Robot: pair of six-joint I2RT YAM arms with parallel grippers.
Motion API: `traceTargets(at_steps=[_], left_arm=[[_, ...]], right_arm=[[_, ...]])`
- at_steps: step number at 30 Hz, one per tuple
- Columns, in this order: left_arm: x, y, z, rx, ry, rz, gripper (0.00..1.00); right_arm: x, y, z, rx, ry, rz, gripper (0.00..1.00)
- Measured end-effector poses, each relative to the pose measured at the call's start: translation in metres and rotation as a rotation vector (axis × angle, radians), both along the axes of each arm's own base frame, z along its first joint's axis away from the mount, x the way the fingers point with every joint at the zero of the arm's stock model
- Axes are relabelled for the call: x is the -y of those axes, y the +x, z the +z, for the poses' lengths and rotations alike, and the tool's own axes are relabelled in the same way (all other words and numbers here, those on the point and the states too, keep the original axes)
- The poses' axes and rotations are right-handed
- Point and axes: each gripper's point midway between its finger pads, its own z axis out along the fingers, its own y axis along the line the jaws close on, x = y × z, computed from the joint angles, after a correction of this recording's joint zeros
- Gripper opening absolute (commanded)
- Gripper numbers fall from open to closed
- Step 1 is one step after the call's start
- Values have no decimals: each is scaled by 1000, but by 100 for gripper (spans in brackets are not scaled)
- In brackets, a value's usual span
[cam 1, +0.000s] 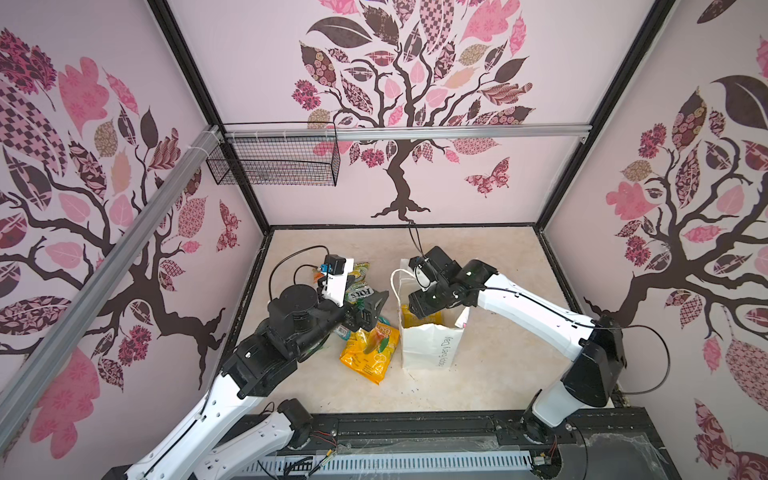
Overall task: Take the snacks out of the paper bag
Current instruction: 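Lower the open right gripper into the paper bag toward the yellow packet, then grasp the yellow corn-chip packet inside the bag with the right gripper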
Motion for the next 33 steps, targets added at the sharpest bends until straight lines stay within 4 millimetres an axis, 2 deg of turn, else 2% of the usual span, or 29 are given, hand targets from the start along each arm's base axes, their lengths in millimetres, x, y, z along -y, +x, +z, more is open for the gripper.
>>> traceTargets(at_steps=[11, 18, 22, 24, 33], left_arm=[[-1, -1, 0, 6, 9, -2, 99], [-1, -1, 0, 6, 9, -3, 98], [-1, -1, 0, 6, 8, -3, 98], [-1, -1, 0, 5, 8, -3, 99], [-1, -1, 0, 3, 7, -3, 98]], right_arm=[[5, 0, -38, -55, -98, 11, 75], [-1, -4, -68, -104, -81, 2, 86], [-5, -2, -78, -105, -58, -8, 93], [-8, 0, -87, -108, -51, -15, 99], [-7, -1, -140, -157, -83, -34, 100]])
